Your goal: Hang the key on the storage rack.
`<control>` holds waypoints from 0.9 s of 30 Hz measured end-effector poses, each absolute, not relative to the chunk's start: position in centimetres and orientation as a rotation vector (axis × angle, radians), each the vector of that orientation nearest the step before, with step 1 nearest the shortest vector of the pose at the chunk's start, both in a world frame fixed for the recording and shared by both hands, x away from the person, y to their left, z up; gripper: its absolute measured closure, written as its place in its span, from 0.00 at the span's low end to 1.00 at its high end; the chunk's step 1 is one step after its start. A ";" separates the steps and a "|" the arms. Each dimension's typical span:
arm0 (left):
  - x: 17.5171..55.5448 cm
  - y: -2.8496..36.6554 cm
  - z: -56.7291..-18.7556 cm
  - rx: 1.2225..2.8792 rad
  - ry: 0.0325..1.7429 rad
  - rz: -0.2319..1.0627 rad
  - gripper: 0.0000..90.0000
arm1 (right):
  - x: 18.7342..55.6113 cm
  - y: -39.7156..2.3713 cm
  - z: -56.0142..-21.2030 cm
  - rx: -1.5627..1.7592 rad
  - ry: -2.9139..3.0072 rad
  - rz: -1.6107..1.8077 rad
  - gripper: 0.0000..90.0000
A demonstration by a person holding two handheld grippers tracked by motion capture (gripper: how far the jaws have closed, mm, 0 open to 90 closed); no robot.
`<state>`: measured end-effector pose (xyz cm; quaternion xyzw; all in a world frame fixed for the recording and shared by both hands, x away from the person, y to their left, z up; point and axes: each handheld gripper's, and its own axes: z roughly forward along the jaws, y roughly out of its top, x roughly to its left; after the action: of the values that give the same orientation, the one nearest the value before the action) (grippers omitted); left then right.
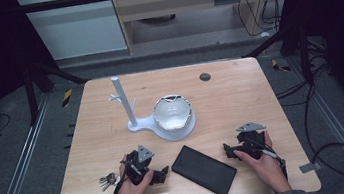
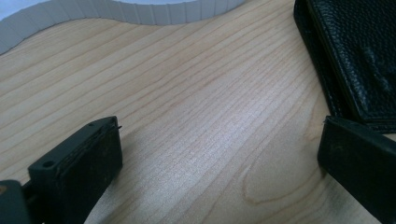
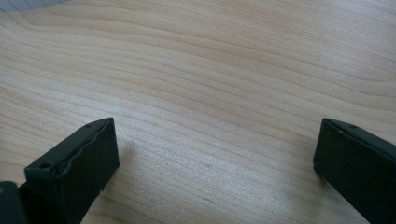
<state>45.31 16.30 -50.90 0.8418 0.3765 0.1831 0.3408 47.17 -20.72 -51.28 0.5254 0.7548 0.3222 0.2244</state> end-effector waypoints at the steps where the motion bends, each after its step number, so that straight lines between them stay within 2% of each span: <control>1: 45.3 16.3 -50.9 2.193 0.973 0.473 0.00 | 47.2 -20.7 -51.3 1.450 2.083 0.890 0.00; 7: 45.6 16.5 -49.9 2.202 0.920 0.441 0.06 | 47.3 -20.8 -51.3 1.446 2.086 0.895 0.01; 13: 46.7 17.6 -45.2 2.276 0.911 0.459 0.06 | 47.3 -20.8 -51.3 1.437 2.090 0.896 0.01; 16: 47.0 19.2 -42.8 2.341 0.938 0.469 0.07 | 47.2 -20.8 -51.3 1.433 2.094 0.894 0.01; 18: 46.9 20.8 -41.7 2.405 0.944 0.521 0.07 | 47.1 -20.8 -51.3 1.430 2.100 0.901 0.01; 20: 46.3 22.5 -40.9 2.443 0.965 0.561 0.08 | 47.1 -20.8 -51.3 1.429 2.102 0.902 0.01; 23: 45.1 25.2 -40.4 2.468 0.995 0.556 0.09 | 47.1 -20.8 -51.3 1.429 2.103 0.903 0.01; 25: 44.6 26.4 -40.6 2.492 1.005 0.548 0.18 | 47.2 -20.8 -51.3 1.426 2.101 0.897 0.01; 27: 44.3 27.4 -41.2 2.559 1.011 0.543 0.21 | 47.1 -20.8 -51.3 1.433 2.099 0.899 0.01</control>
<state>44.26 27.38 -41.19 0.8995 0.3553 0.1909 0.1679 47.14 -20.79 -51.26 0.5184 0.7594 0.3252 0.2209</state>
